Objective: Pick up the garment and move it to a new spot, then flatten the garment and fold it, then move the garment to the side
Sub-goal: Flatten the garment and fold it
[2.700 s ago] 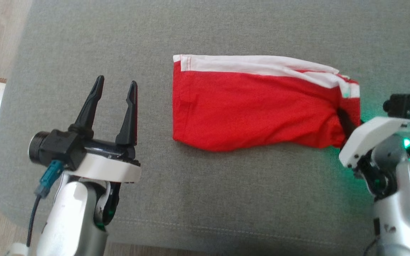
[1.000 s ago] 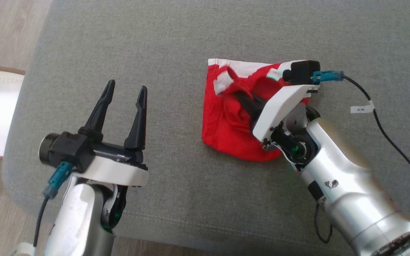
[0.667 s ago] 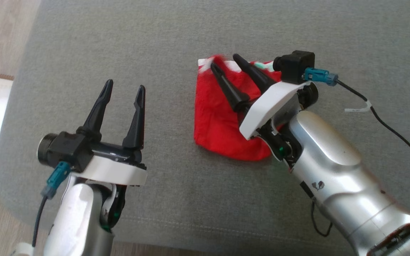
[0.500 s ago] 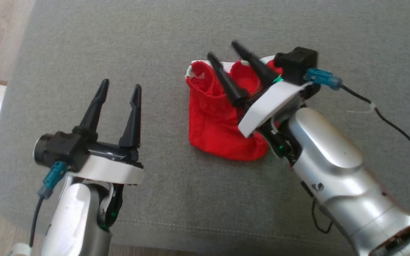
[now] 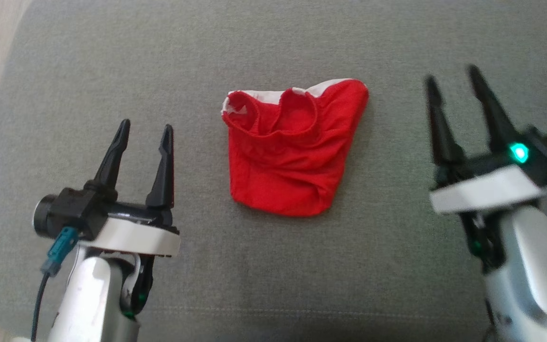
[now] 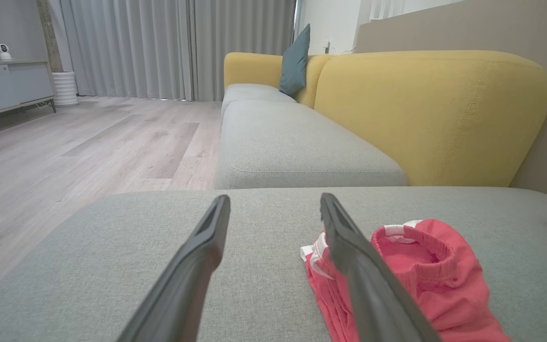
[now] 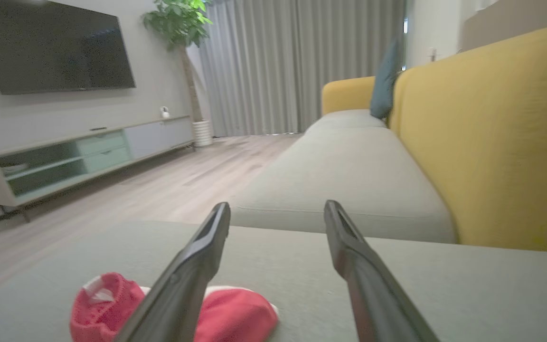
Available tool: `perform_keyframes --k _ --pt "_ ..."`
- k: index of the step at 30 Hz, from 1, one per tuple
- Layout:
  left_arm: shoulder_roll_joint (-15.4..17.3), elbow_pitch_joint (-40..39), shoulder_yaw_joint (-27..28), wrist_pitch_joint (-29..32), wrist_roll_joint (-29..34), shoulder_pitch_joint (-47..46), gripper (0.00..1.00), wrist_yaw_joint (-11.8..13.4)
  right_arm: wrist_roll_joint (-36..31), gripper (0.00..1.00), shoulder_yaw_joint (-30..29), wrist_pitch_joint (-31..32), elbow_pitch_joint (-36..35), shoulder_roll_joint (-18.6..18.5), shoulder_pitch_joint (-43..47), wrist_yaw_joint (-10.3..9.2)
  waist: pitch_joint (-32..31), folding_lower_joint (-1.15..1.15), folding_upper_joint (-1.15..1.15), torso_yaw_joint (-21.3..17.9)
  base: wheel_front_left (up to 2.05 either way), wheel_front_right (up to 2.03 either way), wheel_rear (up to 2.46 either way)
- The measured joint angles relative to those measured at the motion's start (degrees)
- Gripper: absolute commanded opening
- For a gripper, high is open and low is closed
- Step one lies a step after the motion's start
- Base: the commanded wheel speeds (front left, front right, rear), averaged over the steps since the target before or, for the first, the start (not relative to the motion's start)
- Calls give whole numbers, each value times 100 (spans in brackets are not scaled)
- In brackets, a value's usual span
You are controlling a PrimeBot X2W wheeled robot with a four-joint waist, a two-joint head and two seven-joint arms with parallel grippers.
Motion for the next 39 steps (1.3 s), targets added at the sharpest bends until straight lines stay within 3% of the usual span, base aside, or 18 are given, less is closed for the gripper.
perform_keyframes --k 4,10,29,30,31,39 --pt "35 -3 27 0 0 94 100 30 -305 100 -612 198 -699 107 827 0 -64 0 0 -122 0 0 0" --pt "131 -38 34 3 -1 229 100 78 -491 100 -870 417 -1296 312 1616 0 -148 0 0 -249 0 0 0" --pt "163 -82 5 53 -8 272 100 219 -549 100 -925 646 -1528 411 1721 0 -182 0 0 -298 0 0 0" --pt "163 -82 5 53 -8 272 100 219 -549 42 -925 646 -1528 411 1721 0 -182 0 0 -298 0 0 0" --pt "167 -100 -3 53 -8 271 100 220 -556 0 -925 694 -1506 419 1719 0 -162 0 0 -292 0 0 0" --pt "179 -137 -94 53 -10 194 100 211 -536 0 -357 809 -584 402 1009 0 57 0 0 -234 0 0 0"
